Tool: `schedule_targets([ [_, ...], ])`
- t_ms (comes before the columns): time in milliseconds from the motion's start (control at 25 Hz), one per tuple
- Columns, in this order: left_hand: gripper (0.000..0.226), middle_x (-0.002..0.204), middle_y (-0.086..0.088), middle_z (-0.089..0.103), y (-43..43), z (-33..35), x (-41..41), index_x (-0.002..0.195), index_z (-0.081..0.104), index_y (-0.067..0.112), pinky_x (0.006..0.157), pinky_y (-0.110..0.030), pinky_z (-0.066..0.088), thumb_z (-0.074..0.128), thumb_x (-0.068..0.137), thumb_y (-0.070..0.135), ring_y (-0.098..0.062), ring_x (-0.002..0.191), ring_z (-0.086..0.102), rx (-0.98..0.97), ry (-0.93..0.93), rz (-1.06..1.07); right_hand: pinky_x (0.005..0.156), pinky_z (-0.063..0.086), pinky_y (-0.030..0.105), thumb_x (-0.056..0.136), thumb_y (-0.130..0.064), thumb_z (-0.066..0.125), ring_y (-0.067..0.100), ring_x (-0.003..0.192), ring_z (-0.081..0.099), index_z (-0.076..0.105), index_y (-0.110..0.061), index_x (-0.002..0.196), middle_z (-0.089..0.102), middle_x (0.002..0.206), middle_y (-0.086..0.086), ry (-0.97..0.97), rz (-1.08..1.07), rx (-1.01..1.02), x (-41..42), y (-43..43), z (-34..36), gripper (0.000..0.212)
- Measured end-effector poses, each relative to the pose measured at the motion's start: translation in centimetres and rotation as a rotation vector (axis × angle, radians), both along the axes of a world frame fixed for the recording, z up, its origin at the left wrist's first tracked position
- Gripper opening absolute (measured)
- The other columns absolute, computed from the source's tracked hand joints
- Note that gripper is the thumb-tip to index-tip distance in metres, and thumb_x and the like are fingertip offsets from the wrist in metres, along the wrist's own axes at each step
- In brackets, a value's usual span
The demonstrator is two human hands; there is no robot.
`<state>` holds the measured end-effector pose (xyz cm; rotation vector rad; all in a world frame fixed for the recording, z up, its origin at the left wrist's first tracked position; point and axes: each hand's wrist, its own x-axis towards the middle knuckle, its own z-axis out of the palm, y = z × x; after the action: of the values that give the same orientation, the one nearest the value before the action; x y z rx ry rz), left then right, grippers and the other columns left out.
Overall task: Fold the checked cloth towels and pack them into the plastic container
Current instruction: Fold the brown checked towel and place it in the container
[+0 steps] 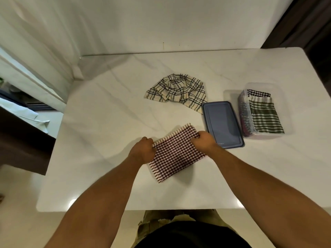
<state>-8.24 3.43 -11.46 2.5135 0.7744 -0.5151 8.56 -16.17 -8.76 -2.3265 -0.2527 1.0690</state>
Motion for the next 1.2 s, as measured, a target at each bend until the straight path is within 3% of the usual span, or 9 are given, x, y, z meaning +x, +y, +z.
schedule_targets([
  [160, 0.042, 0.121, -0.007, 0.065, 1.0, 1.2, 0.2, 0.123, 0.062, 0.013, 0.091, -0.031, 0.048, 0.069, 0.083, 0.022, -0.025, 0.11, 0.061, -0.205, 0.045, 0.05, 0.081, 0.05, 0.036, 0.099, -0.015, 0.048, 0.027, 0.097, 0.06, 0.06, -0.001, 0.117, 0.064, 0.11, 0.014, -0.01, 0.002, 0.131, 1.1, 0.2, 1.8, 0.025],
  [280, 0.041, 0.111, -0.009, 0.071, 1.4, 1.7, 0.2, 0.114, 0.069, 0.006, 0.093, -0.039, 0.054, 0.08, 0.076, 0.021, -0.024, 0.101, 0.067, -0.363, 0.078, 0.095, 0.079, 0.055, 0.039, 0.1, -0.012, 0.046, 0.032, 0.097, 0.063, 0.063, 0.004, 0.107, 0.066, 0.104, 0.017, -0.052, 0.038, 0.147, 2.0, 0.5, 2.8, 0.024],
  [400, 0.049, 0.11, -0.009, 0.072, 1.6, 2.4, 0.0, 0.115, 0.07, 0.005, 0.093, -0.045, 0.055, 0.085, 0.073, 0.026, -0.025, 0.101, 0.068, -0.449, 0.077, 0.135, 0.067, 0.048, 0.029, 0.101, -0.012, 0.045, 0.026, 0.091, 0.061, 0.062, 0.0, 0.101, 0.063, 0.092, 0.008, -0.109, 0.136, 0.133, 2.6, 0.8, 4.3, 0.021],
  [560, 0.061, 0.114, -0.007, 0.071, 1.2, 3.8, 0.1, 0.118, 0.066, 0.007, 0.094, -0.043, 0.055, 0.088, 0.068, 0.034, -0.026, 0.105, 0.068, -0.712, 0.071, 0.348, 0.075, 0.047, 0.029, 0.1, -0.013, 0.048, 0.026, 0.097, 0.062, 0.066, -0.002, 0.11, 0.063, 0.1, 0.009, -0.216, 0.182, 0.15, 3.7, 1.2, 5.7, 0.023],
  [640, 0.05, 0.116, -0.009, 0.07, 0.5, 4.2, -0.1, 0.12, 0.064, 0.006, 0.094, -0.044, 0.055, 0.082, 0.078, 0.027, -0.027, 0.107, 0.067, -0.883, 0.064, 0.489, 0.085, 0.052, 0.034, 0.099, -0.016, 0.052, 0.023, 0.097, 0.062, 0.067, -0.003, 0.118, 0.066, 0.105, 0.008, -0.259, 0.126, 0.184, 4.3, 1.4, 5.9, 0.027],
  [720, 0.042, 0.116, -0.008, 0.07, 0.2, 3.9, -0.1, 0.12, 0.064, 0.007, 0.095, -0.043, 0.055, 0.078, 0.083, 0.023, -0.026, 0.108, 0.066, -0.848, 0.056, 0.48, 0.088, 0.054, 0.036, 0.099, -0.019, 0.056, 0.022, 0.092, 0.065, 0.068, -0.005, 0.115, 0.069, 0.106, 0.007, -0.257, 0.117, 0.211, 4.6, 1.4, 6.1, 0.025],
  [880, 0.043, 0.115, -0.008, 0.07, -0.1, 3.6, 1.0, 0.115, 0.066, 0.009, 0.095, -0.043, 0.054, 0.08, 0.078, 0.025, -0.025, 0.105, 0.066, -0.544, -0.092, 0.444, 0.089, 0.054, 0.041, 0.099, -0.023, 0.055, 0.023, 0.095, 0.066, 0.069, -0.008, 0.109, 0.071, 0.104, 0.007, -0.403, 0.204, 0.33, 4.2, 2.3, 7.5, 0.023],
  [1080, 0.118, 0.157, -0.005, 0.031, 0.1, 5.9, 3.0, 0.153, 0.021, 0.014, 0.116, -0.038, 0.029, 0.09, 0.061, 0.042, -0.022, 0.143, 0.028, -0.072, -0.486, 0.217, 0.086, 0.051, 0.037, 0.097, -0.02, 0.056, 0.021, 0.096, 0.065, 0.067, -0.019, 0.116, 0.072, 0.107, 0.0, -0.669, 0.49, 0.467, 2.8, 3.3, 10.9, 0.022],
  [1200, 0.112, 0.152, 0.002, 0.04, -0.3, 8.0, 3.6, 0.15, 0.03, 0.024, 0.113, -0.032, 0.034, 0.09, 0.057, 0.041, -0.013, 0.137, 0.037, -0.196, -0.631, 0.021, 0.086, 0.052, 0.036, 0.096, -0.023, 0.058, 0.021, 0.098, 0.066, 0.068, -0.027, 0.121, 0.073, 0.11, 0.0, -0.595, 0.699, 0.319, 0.3, 2.6, 10.0, 0.027],
])
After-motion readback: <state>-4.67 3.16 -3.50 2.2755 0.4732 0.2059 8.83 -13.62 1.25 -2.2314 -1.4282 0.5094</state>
